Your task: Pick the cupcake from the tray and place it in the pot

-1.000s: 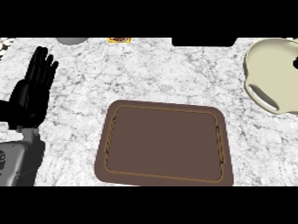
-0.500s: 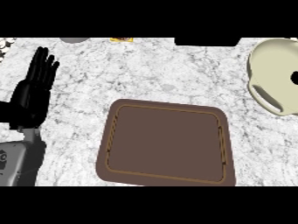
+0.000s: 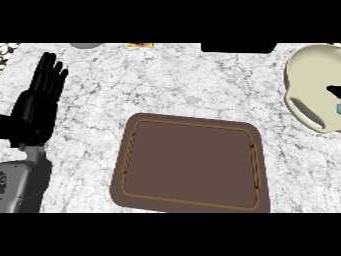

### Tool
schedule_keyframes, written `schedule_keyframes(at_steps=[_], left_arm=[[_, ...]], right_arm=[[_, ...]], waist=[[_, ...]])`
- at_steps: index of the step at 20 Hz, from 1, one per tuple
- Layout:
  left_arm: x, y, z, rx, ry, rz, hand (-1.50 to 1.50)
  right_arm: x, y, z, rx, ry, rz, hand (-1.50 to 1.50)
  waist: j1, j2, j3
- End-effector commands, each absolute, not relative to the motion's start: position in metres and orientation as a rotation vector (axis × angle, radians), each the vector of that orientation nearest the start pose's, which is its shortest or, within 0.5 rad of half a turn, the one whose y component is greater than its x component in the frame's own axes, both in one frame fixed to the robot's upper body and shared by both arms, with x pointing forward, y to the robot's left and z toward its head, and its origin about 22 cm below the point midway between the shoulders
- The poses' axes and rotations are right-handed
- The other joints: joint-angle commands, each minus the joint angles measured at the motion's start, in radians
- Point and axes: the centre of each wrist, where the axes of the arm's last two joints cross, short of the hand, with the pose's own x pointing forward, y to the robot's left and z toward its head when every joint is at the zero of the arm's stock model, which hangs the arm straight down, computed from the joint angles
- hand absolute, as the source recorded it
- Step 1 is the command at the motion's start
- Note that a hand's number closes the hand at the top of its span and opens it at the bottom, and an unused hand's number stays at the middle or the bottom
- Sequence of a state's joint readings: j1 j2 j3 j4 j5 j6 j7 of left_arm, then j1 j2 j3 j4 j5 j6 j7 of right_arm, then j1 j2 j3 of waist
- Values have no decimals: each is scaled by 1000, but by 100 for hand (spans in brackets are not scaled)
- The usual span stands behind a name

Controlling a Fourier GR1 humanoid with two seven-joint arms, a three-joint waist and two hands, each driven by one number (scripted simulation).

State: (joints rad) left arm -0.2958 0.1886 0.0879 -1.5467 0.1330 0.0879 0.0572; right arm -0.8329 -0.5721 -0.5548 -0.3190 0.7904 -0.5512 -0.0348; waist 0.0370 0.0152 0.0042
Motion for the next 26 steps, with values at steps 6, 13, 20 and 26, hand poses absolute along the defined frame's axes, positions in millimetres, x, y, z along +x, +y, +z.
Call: schedule_keyframes(at_steps=[6,13,20,26], left_arm=[[302,254,76,93,-1776,49,0],[308,263,75,111,-1769,41,0],[297,268,88,109,-1775,52,0],[302,262,93,98,-1755,41,0]], right_arm=[[392,-426,85,-1194,-1364,-350,-150],[343,-484,73,-1222,-1471,-470,-150],[299,-522,60,-1189,-1536,-613,-150],[254,-555,55,-1220,-1519,-612,-150]], waist=[[-13,-7,-1],[-33,-11,-3],[-26,-12,-2],[-32,-13,-3]])
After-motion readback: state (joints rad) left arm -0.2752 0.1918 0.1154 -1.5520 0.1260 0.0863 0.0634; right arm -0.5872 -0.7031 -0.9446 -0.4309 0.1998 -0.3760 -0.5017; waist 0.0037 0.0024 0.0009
